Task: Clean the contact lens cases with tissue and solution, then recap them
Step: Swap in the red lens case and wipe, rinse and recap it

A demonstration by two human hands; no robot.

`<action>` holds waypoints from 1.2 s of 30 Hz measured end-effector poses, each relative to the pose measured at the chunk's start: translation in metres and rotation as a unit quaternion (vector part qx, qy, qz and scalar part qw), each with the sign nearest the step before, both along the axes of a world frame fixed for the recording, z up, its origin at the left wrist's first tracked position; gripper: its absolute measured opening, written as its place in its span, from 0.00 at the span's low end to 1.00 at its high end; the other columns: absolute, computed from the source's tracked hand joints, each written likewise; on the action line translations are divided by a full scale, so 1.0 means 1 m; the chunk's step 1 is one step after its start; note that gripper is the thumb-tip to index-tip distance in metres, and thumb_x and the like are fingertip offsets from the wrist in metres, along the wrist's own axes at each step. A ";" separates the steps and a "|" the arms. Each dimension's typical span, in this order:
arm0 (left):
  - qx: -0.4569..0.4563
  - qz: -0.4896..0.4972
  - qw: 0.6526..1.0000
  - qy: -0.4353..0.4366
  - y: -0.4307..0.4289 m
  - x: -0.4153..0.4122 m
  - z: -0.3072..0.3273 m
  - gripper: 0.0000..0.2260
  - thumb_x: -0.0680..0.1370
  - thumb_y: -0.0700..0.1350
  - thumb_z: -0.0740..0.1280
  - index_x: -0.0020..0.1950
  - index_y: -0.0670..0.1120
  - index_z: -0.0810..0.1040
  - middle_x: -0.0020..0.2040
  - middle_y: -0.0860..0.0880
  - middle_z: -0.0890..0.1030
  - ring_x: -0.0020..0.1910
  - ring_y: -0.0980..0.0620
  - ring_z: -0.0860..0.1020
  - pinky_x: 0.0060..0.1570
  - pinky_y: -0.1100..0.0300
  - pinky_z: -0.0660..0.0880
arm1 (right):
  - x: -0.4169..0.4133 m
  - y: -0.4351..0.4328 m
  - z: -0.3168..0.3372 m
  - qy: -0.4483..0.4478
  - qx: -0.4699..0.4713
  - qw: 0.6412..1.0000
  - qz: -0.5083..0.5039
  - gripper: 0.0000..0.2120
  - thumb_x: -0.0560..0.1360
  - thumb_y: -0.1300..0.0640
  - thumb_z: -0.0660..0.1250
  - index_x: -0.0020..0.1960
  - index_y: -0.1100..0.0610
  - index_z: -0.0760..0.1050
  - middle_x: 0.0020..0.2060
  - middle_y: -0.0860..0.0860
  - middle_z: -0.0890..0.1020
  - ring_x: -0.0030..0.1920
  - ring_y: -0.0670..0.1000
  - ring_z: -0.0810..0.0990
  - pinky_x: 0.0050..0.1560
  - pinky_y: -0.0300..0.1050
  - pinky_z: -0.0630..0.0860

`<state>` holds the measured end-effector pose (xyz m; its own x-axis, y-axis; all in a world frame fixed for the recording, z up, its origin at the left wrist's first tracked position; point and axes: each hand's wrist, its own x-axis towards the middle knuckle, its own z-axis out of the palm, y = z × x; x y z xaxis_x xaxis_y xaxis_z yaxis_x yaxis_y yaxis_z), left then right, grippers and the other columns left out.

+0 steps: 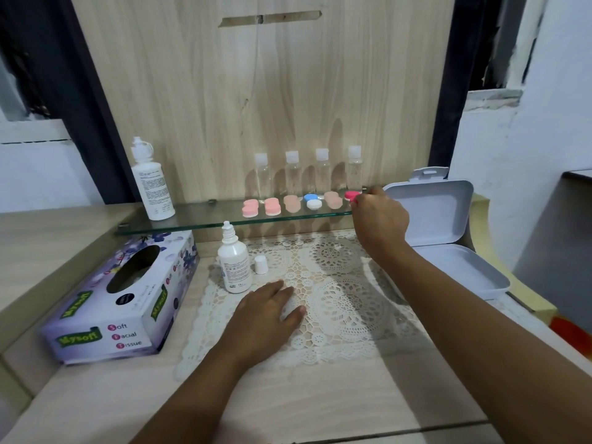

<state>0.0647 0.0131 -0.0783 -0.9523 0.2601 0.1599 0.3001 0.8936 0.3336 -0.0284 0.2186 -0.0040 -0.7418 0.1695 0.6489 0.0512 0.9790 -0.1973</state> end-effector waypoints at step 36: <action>0.112 -0.015 0.991 0.075 -0.001 0.000 0.000 0.16 0.79 0.51 0.61 0.65 0.47 0.75 0.64 0.51 0.74 0.63 0.56 0.71 0.58 0.69 0.63 | 0.082 -0.034 -0.074 -0.219 -0.011 0.927 0.304 0.22 0.78 0.46 0.55 0.66 0.56 0.69 0.66 0.51 0.71 0.67 0.52 0.66 0.67 0.51 0.62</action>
<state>0.0649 0.0119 -0.0780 -0.9060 0.2294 0.3558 0.3860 0.7926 0.4719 0.0539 0.1841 -0.0783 -0.8959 -0.3570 0.2645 -0.4294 0.8485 -0.3093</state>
